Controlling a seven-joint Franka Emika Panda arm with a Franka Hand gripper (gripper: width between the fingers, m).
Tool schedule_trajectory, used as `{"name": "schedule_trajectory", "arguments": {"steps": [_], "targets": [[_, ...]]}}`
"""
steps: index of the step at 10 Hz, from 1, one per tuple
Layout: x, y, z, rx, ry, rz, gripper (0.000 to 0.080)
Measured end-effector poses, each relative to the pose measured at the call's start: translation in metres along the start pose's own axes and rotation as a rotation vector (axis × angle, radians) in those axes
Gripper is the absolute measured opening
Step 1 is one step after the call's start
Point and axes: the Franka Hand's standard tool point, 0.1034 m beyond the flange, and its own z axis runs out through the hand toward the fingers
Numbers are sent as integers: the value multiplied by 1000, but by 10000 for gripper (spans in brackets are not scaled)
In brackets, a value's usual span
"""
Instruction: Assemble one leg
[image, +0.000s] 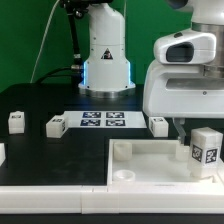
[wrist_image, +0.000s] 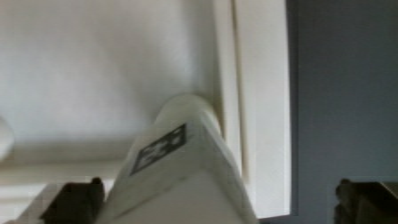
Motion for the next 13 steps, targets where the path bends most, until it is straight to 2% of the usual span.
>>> {"name": "schedule_trajectory", "arguments": {"steps": [3,6,7,8,9,10,11,13], "targets": [[-1,8,5,-3,-10,-307,649],[-2,11,6,1,-35,-343,649],[-2,11,7,1,-35,-342,525],[-2,11,7,1,-35,-342,525],[-3,11,7,0,-35,-327,385],[-3,11,7,0,-35,-305,288],[-3,11,7,0,-35,-306,288],[-3,10,7,0,-35,-110,288]]}}
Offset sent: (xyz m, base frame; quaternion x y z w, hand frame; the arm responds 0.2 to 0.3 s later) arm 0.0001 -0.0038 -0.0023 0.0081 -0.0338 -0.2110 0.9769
